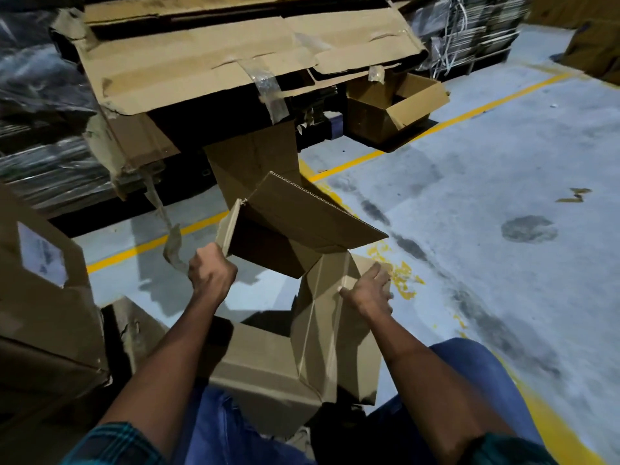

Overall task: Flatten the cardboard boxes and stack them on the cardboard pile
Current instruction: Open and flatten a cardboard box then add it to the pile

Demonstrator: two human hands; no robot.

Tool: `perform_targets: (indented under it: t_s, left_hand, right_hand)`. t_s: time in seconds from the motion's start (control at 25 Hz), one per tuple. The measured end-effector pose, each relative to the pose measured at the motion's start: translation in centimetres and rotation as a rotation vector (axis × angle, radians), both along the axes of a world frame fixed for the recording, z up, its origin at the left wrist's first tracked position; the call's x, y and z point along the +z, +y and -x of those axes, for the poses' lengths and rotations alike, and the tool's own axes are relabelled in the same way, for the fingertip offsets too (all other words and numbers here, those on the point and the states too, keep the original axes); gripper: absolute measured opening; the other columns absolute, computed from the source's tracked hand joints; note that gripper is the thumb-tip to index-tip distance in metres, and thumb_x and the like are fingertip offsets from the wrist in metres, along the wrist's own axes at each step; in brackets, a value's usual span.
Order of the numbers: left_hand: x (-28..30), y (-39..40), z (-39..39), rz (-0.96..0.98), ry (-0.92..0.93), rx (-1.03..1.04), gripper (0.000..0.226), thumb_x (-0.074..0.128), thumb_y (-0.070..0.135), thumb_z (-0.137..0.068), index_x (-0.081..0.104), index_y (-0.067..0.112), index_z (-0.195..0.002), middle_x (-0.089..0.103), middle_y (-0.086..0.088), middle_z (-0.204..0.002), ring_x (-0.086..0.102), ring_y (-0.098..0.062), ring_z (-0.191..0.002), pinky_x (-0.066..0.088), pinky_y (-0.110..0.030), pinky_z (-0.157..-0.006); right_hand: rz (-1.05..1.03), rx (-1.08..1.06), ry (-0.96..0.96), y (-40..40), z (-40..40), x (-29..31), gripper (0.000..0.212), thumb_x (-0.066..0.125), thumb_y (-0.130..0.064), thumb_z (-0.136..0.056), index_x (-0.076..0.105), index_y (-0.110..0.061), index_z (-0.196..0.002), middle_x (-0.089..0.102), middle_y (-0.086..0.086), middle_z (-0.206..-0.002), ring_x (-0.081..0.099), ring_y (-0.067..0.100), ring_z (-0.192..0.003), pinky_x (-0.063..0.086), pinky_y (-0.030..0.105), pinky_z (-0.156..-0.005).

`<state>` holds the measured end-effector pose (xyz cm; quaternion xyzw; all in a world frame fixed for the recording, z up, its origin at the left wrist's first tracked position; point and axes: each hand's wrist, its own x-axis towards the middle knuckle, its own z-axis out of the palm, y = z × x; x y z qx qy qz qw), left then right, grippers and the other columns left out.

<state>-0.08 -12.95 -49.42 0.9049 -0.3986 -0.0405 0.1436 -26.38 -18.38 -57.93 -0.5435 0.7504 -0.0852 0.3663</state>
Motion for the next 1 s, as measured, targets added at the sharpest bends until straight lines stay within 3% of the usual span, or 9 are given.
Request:
perform_targets:
  t_s: [0.08, 0.16, 0.28, 0.44, 0.68, 0.76, 0.84, 0.92, 1.0]
  left_hand:
    - [0.0, 0.0, -0.7, 0.012, 0.002, 0.028, 0.012, 0.065, 0.006, -0.083, 0.065, -0.002, -0.093, 0.064, -0.022, -0.088, 0.064, -0.044, -0.087, 0.050, -0.038, -0.065]
    - [0.0, 0.0, -1.0, 0.032, 0.032, 0.052, 0.011, 0.066, 0.007, -0.083, 0.065, -0.001, -0.090, 0.062, -0.020, -0.085, 0.064, -0.044, -0.086, 0.048, -0.036, -0.064]
    - [-0.1, -0.1, -1.1, 0.082, 0.080, 0.036, 0.017, 0.066, 0.017, -0.081, 0.067, 0.001, -0.085, 0.061, -0.015, -0.074, 0.064, -0.040, -0.078, 0.047, -0.032, -0.061]
    - [-0.3, -0.2, -1.8, 0.247, 0.222, -0.083, 0.064, 0.055, 0.065, -0.079, 0.071, 0.004, -0.074, 0.063, -0.017, -0.061, 0.065, -0.032, -0.065, 0.051, -0.037, -0.058]
    - [-2.0, 1.5, -4.5, 0.528, 0.496, -0.166, 0.047, 0.067, 0.036, -0.092, 0.059, 0.009, -0.130, 0.063, -0.015, -0.126, 0.060, -0.029, -0.117, 0.047, -0.033, -0.092]
    - [-3.2, 2.1, -5.5, 0.492, 0.575, -0.028, 0.078, 0.074, 0.057, -0.078, 0.049, 0.014, -0.138, 0.055, -0.016, -0.135, 0.056, -0.032, -0.121, 0.048, -0.039, -0.097]
    - [-4.7, 2.5, -6.6, 0.379, 0.576, 0.137, 0.113, 0.071, 0.082, -0.058, 0.037, 0.020, -0.146, 0.045, -0.018, -0.143, 0.051, -0.038, -0.125, 0.045, -0.052, -0.103]
    - [-5.8, 3.1, -7.4, 0.310, 0.601, 0.198, 0.120, 0.068, 0.093, -0.044, 0.040, 0.028, -0.141, 0.052, -0.012, -0.137, 0.053, -0.038, -0.122, 0.041, -0.062, -0.103]
    - [-5.9, 3.6, -7.0, 0.314, 0.649, 0.252, 0.097, 0.070, 0.093, -0.041, 0.063, 0.025, -0.110, 0.069, 0.000, -0.105, 0.064, -0.031, -0.102, 0.049, -0.053, -0.093]
  right_hand:
    - [0.140, 0.090, -0.025, -2.0, 0.2, -0.1, 0.105, 0.079, -0.053, -0.076, 0.014, -0.031, -0.155, 0.005, 0.002, -0.165, 0.014, 0.045, -0.146, 0.027, 0.063, -0.111]
    - [0.207, 0.199, -0.015, -4.1, 0.2, 0.4, 0.089, 0.075, -0.070, -0.065, 0.043, -0.037, -0.140, 0.032, -0.002, -0.155, 0.020, 0.044, -0.143, 0.028, 0.067, -0.107]
    - [0.368, 0.240, -0.222, -5.9, 0.5, 0.2, 0.042, 0.072, -0.063, -0.073, 0.065, -0.034, -0.102, 0.064, -0.012, -0.101, 0.054, 0.022, -0.109, 0.040, 0.055, -0.098]
    - [0.402, 0.329, -0.213, -6.0, 1.3, 1.5, 0.018, 0.063, -0.046, -0.089, 0.067, -0.033, -0.100, 0.067, -0.013, -0.087, 0.062, 0.016, -0.097, 0.043, 0.049, -0.100]
    - [0.530, 0.272, -0.240, -8.1, 3.5, 2.7, 0.022, 0.063, -0.043, -0.083, 0.063, -0.023, -0.093, 0.069, 0.000, -0.089, 0.065, 0.029, -0.093, 0.053, 0.047, -0.081]
    - [0.520, 0.286, -0.286, -7.8, 4.1, 3.0, 0.019, 0.066, -0.042, -0.083, 0.066, -0.026, -0.094, 0.070, 0.001, -0.095, 0.064, 0.028, -0.095, 0.052, 0.045, -0.081]
    - [0.526, 0.372, -0.243, -7.6, 4.4, 3.4, 0.019, 0.059, -0.044, -0.071, 0.052, -0.027, -0.073, 0.057, -0.001, -0.074, 0.055, 0.030, -0.076, 0.042, 0.040, -0.064]
    - [0.504, 0.410, -0.180, -7.8, 4.5, 3.4, 0.018, 0.053, -0.037, -0.060, 0.043, -0.027, -0.070, 0.048, -0.004, -0.066, 0.047, 0.027, -0.069, 0.029, 0.035, -0.058]
    - [0.482, 0.433, -0.129, -7.8, 4.3, 3.3, 0.023, 0.055, -0.046, -0.060, 0.045, -0.031, -0.072, 0.049, -0.005, -0.064, 0.049, 0.026, -0.069, 0.031, 0.034, -0.059]
